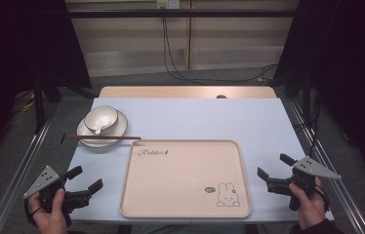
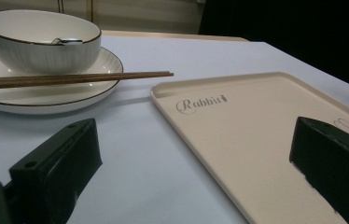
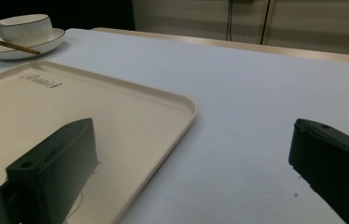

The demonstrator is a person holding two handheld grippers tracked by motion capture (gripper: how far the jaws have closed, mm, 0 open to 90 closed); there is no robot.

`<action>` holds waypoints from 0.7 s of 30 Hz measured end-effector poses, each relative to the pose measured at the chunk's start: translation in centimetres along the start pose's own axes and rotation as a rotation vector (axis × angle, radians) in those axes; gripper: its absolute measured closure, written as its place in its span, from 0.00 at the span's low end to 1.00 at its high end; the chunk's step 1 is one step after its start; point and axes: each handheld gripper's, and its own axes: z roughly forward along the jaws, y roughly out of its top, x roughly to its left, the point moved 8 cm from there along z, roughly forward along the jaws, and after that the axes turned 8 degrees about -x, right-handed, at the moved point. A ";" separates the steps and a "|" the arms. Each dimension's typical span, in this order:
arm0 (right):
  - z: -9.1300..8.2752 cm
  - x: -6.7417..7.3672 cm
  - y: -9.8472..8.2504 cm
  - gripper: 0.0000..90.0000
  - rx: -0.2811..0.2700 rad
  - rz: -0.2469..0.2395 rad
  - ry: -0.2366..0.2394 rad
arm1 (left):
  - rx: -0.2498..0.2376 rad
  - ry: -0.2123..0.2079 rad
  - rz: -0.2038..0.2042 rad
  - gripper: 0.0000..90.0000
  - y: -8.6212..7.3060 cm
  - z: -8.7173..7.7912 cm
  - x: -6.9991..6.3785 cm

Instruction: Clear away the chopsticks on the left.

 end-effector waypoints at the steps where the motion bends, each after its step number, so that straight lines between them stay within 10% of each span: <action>1: 0.0 0.0 0.0 0.01 0.003 0.003 0.002 | 0.001 -0.002 0.001 0.02 0.0 0.0 0.0; 21: 0.0 0.2 -0.1 0.01 0.014 -0.005 0.012 | 0.068 -0.027 0.056 0.04 0.9 0.5 0.7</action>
